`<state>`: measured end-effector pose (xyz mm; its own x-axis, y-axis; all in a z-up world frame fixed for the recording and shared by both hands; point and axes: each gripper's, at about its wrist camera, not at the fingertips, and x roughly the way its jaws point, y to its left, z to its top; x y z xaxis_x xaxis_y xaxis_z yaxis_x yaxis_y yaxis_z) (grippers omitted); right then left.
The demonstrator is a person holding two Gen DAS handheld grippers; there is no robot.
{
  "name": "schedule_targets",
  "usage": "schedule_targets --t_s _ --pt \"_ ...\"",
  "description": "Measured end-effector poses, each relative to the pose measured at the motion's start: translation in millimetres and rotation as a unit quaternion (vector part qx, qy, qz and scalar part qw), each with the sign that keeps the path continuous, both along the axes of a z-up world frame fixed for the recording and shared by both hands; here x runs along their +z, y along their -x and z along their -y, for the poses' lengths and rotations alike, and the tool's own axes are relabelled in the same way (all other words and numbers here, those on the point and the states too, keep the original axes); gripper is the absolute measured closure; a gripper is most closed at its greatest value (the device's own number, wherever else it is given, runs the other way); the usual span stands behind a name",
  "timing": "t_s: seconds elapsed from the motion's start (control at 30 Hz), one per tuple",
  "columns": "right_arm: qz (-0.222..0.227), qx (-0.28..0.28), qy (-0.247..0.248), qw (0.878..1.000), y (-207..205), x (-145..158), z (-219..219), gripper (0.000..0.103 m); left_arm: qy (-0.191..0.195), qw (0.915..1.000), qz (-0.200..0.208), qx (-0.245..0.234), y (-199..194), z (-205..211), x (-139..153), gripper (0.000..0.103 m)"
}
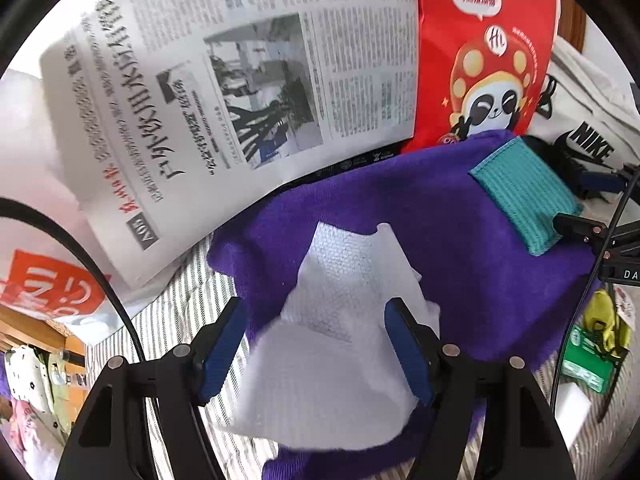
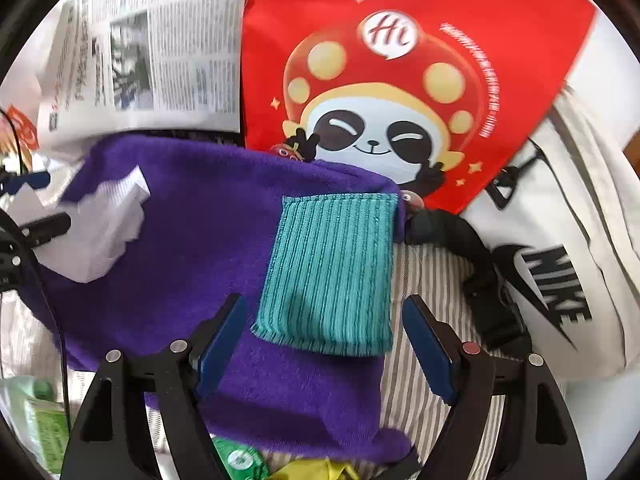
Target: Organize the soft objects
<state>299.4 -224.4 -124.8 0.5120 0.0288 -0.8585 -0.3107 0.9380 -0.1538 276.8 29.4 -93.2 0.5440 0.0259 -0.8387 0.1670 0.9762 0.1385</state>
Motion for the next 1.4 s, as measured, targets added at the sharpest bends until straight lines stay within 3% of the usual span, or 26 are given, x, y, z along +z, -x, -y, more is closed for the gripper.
schedule_targets --t_s 0.27,0.33,0.53,0.7,0.77,0.8,0.83,0.93,1.2,1.4 --pt "0.009 -0.015 -0.057 0.998 50 33 15 0.024 0.024 0.9995 0.018 0.002 44 -13 24 0.034" --pt "0.012 -0.015 -0.062 0.998 68 37 17 0.024 0.032 0.9993 0.020 0.005 57 -16 28 0.029" --pt "0.000 -0.017 -0.079 0.997 102 37 21 0.024 0.075 0.9971 0.002 0.017 66 -31 16 0.027" --pt "-0.011 -0.018 -0.094 0.995 114 34 22 0.024 0.086 0.9959 -0.009 0.028 60 -30 -1 0.027" --pt "-0.008 -0.016 -0.092 0.996 118 34 21 0.024 0.085 0.9959 -0.026 0.020 58 -27 -10 0.040" --pt "-0.008 -0.015 -0.091 0.996 119 33 22 0.024 0.085 0.9959 -0.027 0.016 59 -25 -13 0.072" --pt "-0.010 -0.016 -0.092 0.996 119 33 22 0.024 0.092 0.9951 -0.034 0.013 58 -25 -17 0.096" --pt "-0.015 -0.019 -0.098 0.995 115 30 25 0.024 0.125 0.9909 -0.049 0.002 52 -25 -26 0.098" --pt "-0.022 -0.028 -0.108 0.994 98 23 33 0.024 0.116 0.9926 -0.037 -0.007 21 -11 -21 0.098" --pt "-0.034 -0.030 -0.114 0.992 89 13 34 0.024 0.113 0.9934 -0.014 0.018 -4 -18 -13 0.098"
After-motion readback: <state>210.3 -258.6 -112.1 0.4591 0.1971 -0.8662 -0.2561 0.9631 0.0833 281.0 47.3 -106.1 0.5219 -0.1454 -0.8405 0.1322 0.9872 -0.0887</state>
